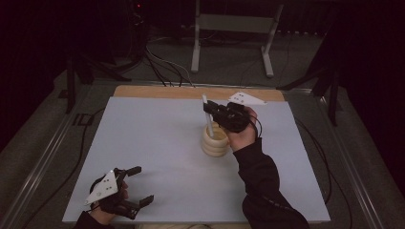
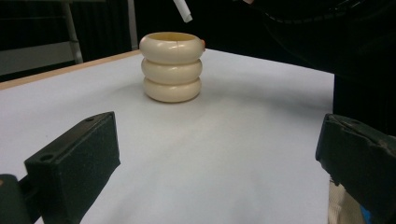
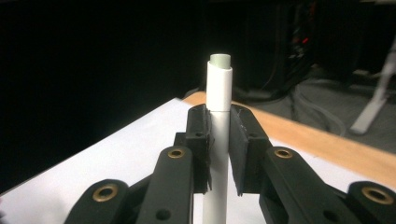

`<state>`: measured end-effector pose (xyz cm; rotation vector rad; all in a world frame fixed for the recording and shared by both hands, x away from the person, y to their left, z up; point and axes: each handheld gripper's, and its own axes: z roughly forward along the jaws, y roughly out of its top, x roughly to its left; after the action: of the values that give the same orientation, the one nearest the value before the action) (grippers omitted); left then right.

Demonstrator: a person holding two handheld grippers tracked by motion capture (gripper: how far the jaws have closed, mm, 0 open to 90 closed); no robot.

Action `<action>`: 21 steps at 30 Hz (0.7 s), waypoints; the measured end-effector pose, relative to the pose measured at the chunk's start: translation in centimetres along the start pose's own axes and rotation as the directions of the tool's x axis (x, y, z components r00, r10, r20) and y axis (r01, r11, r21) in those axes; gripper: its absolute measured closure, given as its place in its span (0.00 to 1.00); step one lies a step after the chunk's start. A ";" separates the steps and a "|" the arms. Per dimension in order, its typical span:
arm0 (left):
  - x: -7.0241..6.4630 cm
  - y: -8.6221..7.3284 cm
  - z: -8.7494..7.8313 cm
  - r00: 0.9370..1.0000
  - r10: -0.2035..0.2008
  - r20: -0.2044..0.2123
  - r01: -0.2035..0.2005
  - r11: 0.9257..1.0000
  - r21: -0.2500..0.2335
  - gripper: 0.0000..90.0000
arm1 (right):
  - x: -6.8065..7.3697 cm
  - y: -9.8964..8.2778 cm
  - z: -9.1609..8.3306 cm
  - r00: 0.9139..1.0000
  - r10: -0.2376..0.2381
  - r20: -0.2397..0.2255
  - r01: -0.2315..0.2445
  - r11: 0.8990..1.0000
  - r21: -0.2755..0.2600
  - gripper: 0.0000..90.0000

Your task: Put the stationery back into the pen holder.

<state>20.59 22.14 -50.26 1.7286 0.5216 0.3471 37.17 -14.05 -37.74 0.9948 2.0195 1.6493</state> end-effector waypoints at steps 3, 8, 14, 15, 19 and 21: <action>0.0 0.0 0.0 1.000 0.000 0.001 0.000 1.000 0.000 0.00 | -0.4 0.0 -0.1 1.000 0.006 0.024 -0.006 1.000 -0.021 0.87; 0.0 0.0 0.0 1.000 0.000 0.003 0.000 1.000 -0.001 0.00 | -1.1 -0.5 -0.2 0.998 0.005 0.068 -0.001 0.999 -0.046 0.87; 0.0 0.0 0.0 1.000 -0.001 0.003 0.001 1.000 -0.001 0.00 | -2.0 -1.3 0.0 0.994 0.017 0.104 -0.010 0.998 -0.067 0.87; 0.0 0.0 0.0 1.000 -0.002 0.003 0.002 1.000 -0.001 0.00 | -2.1 -1.4 0.0 0.994 0.017 0.107 -0.010 0.998 -0.068 0.87; 0.0 0.0 0.0 1.000 -0.001 0.003 0.001 1.000 0.000 0.00 | -2.4 -2.0 0.3 0.993 0.022 0.119 -0.014 0.998 -0.067 0.87; 0.0 0.0 0.0 1.000 0.000 0.003 0.000 1.000 0.000 0.00 | -2.5 -2.1 0.4 0.992 0.025 0.121 -0.016 0.998 -0.067 0.87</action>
<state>20.62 22.13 -50.26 1.7293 0.5199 0.3444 38.52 -15.72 -40.29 1.0691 1.8697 1.6137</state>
